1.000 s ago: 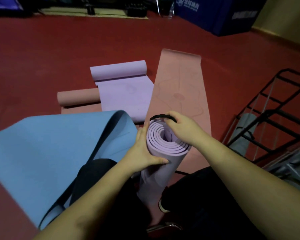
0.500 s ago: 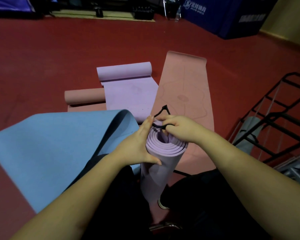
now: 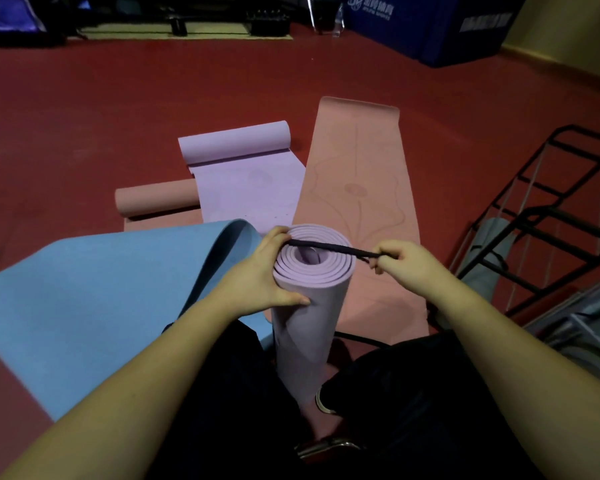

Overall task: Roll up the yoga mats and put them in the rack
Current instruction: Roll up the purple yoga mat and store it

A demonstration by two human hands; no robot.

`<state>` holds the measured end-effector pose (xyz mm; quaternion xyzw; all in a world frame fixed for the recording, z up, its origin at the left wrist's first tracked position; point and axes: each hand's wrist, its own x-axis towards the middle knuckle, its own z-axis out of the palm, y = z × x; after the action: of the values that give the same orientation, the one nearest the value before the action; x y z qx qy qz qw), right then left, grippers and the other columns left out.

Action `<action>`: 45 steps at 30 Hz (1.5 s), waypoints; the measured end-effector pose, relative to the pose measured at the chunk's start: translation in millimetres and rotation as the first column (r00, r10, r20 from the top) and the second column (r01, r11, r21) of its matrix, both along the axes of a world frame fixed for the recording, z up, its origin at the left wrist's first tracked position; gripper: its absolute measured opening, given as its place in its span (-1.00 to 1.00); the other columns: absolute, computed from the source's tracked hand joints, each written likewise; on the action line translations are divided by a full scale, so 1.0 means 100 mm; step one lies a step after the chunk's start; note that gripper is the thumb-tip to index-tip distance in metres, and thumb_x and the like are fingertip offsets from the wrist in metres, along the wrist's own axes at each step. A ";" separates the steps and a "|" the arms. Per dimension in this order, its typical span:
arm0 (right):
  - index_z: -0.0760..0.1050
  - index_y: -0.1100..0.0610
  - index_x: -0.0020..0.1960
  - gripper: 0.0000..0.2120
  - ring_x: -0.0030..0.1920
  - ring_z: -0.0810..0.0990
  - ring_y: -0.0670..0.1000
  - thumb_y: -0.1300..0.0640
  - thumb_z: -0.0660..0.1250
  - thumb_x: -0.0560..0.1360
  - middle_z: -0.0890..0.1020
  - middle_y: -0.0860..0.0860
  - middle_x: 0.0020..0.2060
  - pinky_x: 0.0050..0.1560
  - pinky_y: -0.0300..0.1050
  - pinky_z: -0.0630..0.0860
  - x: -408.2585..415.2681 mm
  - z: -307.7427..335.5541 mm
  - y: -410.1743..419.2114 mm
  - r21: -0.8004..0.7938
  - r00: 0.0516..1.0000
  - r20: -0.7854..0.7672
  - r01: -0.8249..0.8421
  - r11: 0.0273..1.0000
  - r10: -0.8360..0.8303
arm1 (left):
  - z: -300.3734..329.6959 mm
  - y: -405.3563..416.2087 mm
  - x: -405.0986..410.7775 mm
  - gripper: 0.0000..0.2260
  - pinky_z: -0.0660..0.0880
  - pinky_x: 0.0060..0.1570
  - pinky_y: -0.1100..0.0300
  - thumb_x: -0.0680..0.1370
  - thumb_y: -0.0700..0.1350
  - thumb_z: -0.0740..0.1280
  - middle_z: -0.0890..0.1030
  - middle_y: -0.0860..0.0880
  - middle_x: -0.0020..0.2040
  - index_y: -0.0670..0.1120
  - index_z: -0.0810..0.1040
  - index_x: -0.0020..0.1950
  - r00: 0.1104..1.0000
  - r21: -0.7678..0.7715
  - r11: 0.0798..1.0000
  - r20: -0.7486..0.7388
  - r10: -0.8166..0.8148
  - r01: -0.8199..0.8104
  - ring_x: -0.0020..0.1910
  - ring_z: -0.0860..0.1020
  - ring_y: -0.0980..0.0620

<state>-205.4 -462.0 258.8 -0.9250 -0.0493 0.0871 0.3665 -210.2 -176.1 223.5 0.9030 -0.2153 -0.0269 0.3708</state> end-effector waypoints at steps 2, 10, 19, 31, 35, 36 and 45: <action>0.55 -0.04 -0.25 -0.81 -0.21 0.55 -0.14 0.21 0.26 0.41 0.64 -0.07 -0.29 -0.08 -0.23 0.43 -0.21 -0.08 0.02 0.056 1.000 -0.023 0.003 0.998 -0.002 | -0.02 0.00 0.06 -0.02 0.27 0.20 0.31 0.26 0.14 0.63 0.12 0.31 0.47 -0.01 0.20 0.54 1.000 -0.004 1.000 -0.003 0.026 -0.026 0.24 0.17 0.51; 0.48 0.07 -0.21 -0.84 -0.14 0.42 0.00 0.06 0.22 0.25 0.49 -0.09 -0.31 0.01 -0.08 0.22 -0.71 -0.24 0.79 -0.270 0.767 0.489 -0.320 0.908 0.415 | -0.03 -0.32 0.21 -0.09 0.44 0.22 0.08 0.26 0.06 0.63 0.30 0.15 0.48 0.03 0.22 0.48 0.998 -0.044 0.997 -0.014 0.056 -0.056 0.27 0.44 0.18; 0.55 0.04 -0.07 -0.76 -0.10 0.58 -0.04 0.17 0.17 0.35 0.63 -0.10 -0.18 0.05 -0.03 0.53 -0.67 -0.88 0.50 0.278 0.998 0.065 -0.023 0.960 0.005 | -0.08 -0.30 0.15 -0.11 0.48 0.15 0.06 0.26 0.19 0.62 0.16 0.33 0.52 0.00 0.30 0.47 0.992 -0.042 0.991 -0.008 0.128 -0.128 0.29 0.45 0.15; 0.31 0.01 0.29 -0.47 -0.29 0.61 0.03 -0.36 0.12 0.53 0.55 -0.03 0.00 -0.02 0.02 0.60 -0.39 -0.46 0.71 0.535 0.747 -0.415 0.662 0.524 -0.520 | -0.25 -0.46 0.18 -0.02 0.34 -0.15 0.16 0.16 0.41 0.34 0.17 0.16 0.55 -0.14 0.32 0.43 0.986 -0.132 0.980 0.050 0.160 -0.152 0.23 0.49 0.01; 0.28 -0.02 0.30 -0.38 -0.08 0.63 0.10 -0.44 0.20 0.46 0.51 -0.02 0.11 0.07 0.06 0.60 -0.23 -0.29 0.64 0.402 0.756 -0.497 0.636 0.659 -0.427 | -0.28 -0.53 0.16 -0.07 0.37 -0.14 0.13 0.24 0.42 0.25 0.24 0.23 0.52 -0.10 0.31 0.47 0.981 -0.205 0.963 0.048 0.186 -0.173 0.18 0.49 0.08; 0.28 -0.01 0.27 -0.42 -0.07 0.62 0.10 -0.40 0.23 0.47 0.51 -0.05 0.04 0.10 0.08 0.60 -0.21 -0.27 0.62 0.391 0.751 -0.515 0.636 0.665 -0.414 | -0.29 -0.54 0.15 -0.12 0.41 -0.11 0.14 0.30 0.41 0.22 0.29 0.33 0.45 -0.06 0.30 0.49 0.977 -0.247 0.948 0.028 0.212 -0.198 0.15 0.48 0.15; 0.20 -0.04 0.30 -0.49 -0.08 0.67 0.14 -0.29 0.23 0.51 0.45 -0.03 0.09 0.10 0.09 0.54 -0.15 -0.19 0.58 0.331 0.717 -0.609 0.619 0.713 -0.340 | -0.35 -0.55 0.07 -0.68 0.58 0.10 -0.02 0.41 0.10 0.16 0.61 0.22 -0.01 0.05 0.53 0.08 0.757 -0.565 0.516 -0.376 0.534 -0.644 0.06 0.64 -0.02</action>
<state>-220.4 -403.9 240.2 -0.7139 0.2788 0.2077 0.6078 -203.0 -231.5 188.5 0.7221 0.1392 0.1095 0.6687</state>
